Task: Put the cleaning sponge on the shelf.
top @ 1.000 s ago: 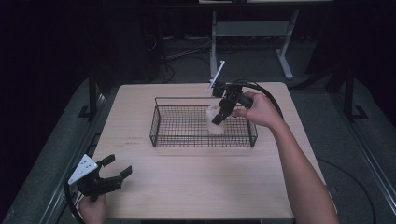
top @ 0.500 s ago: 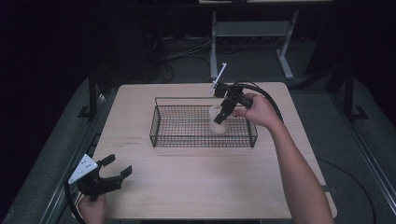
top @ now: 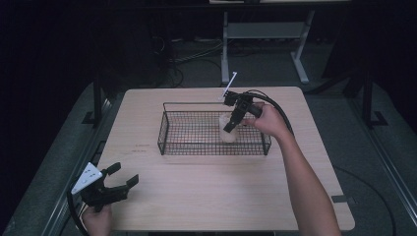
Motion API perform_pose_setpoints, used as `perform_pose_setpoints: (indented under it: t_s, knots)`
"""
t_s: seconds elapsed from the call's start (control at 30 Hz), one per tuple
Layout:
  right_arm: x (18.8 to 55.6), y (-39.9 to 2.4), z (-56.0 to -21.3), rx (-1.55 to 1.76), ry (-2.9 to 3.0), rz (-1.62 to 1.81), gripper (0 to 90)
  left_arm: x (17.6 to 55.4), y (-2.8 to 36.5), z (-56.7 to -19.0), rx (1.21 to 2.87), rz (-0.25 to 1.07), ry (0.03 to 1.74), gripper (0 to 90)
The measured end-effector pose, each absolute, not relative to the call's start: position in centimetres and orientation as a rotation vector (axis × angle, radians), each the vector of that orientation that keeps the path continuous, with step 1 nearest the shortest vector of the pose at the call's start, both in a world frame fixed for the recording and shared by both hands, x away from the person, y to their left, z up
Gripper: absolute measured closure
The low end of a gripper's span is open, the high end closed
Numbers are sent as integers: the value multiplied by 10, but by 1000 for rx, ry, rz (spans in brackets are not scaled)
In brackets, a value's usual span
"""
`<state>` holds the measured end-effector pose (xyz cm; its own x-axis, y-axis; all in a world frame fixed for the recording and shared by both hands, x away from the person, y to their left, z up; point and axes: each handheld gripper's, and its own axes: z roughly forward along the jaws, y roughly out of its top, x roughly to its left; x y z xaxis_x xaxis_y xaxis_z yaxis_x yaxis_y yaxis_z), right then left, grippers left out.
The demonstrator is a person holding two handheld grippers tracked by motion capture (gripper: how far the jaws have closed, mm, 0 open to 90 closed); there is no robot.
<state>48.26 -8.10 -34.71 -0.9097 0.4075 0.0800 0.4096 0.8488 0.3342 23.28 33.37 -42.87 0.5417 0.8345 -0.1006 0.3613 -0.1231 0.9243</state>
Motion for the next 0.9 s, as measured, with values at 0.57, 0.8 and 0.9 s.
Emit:
perform_pose_setpoints:
  t_s: [0.57, 0.8, 0.9]
  knots:
    - [484, -85, -364, -675, -3004, -538, 279, 233, 334, -429, 1715, 557, 1012, 138]
    - [483, -88, -366, -706, -3016, -561, 279, 232, 334, -429, 1712, 556, 1011, 138]
    - [484, -91, -371, -712, -3007, -548, 278, 232, 334, -429, 1714, 556, 1011, 138]
